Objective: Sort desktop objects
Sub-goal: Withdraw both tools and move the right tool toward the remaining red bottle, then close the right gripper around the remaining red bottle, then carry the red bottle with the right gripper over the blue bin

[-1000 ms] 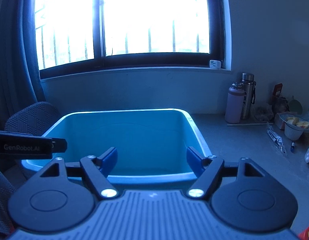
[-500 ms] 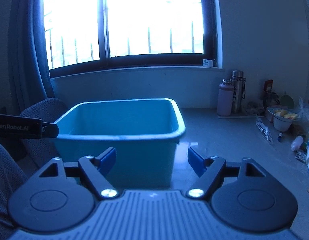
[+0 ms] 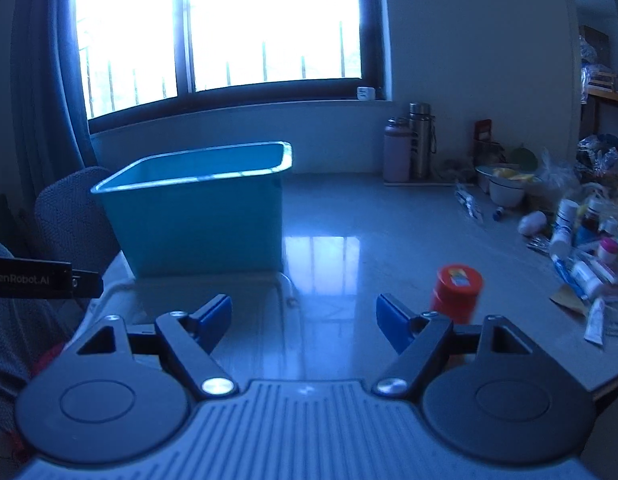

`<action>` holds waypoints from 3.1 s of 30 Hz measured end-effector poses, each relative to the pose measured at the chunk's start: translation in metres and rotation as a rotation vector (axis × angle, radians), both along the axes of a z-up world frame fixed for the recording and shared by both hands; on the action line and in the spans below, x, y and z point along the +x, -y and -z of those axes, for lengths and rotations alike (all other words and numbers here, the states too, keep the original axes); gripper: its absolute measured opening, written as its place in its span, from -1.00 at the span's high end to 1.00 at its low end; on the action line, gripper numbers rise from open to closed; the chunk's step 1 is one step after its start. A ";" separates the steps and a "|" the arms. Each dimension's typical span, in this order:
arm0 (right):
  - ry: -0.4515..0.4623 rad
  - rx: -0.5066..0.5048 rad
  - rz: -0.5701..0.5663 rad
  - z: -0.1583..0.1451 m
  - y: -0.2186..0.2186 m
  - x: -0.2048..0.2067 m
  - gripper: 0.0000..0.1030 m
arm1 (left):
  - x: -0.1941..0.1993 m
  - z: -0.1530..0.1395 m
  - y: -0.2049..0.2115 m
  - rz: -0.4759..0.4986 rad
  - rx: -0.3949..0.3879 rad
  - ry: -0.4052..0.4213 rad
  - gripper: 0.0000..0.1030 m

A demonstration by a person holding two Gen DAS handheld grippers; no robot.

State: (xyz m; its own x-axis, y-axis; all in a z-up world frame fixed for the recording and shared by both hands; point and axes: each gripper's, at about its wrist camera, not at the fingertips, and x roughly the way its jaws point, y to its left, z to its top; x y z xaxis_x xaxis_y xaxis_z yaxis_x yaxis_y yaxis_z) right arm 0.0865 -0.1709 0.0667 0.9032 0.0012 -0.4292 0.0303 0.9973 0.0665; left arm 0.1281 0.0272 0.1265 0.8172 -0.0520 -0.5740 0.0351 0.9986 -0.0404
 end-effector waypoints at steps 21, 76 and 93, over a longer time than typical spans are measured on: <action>-0.059 -0.006 0.170 0.069 0.061 -0.052 -0.55 | -0.039 0.083 0.038 0.064 0.057 -0.106 -0.71; -0.080 -0.004 0.223 0.102 0.107 0.095 -0.02 | 0.067 0.071 0.051 0.022 0.036 -0.093 -0.71; -0.060 -0.039 0.172 0.067 0.078 0.061 0.05 | 0.051 0.055 0.026 -0.053 -0.020 -0.042 -0.71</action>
State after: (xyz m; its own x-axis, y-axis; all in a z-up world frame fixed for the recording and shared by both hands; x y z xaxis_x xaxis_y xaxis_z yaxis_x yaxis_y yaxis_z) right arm 0.1472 -0.2493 -0.0005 0.8613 -0.1689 -0.4792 0.2035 0.9789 0.0208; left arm 0.1787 0.0016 0.0718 0.7943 -0.0214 -0.6072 -0.0197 0.9979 -0.0610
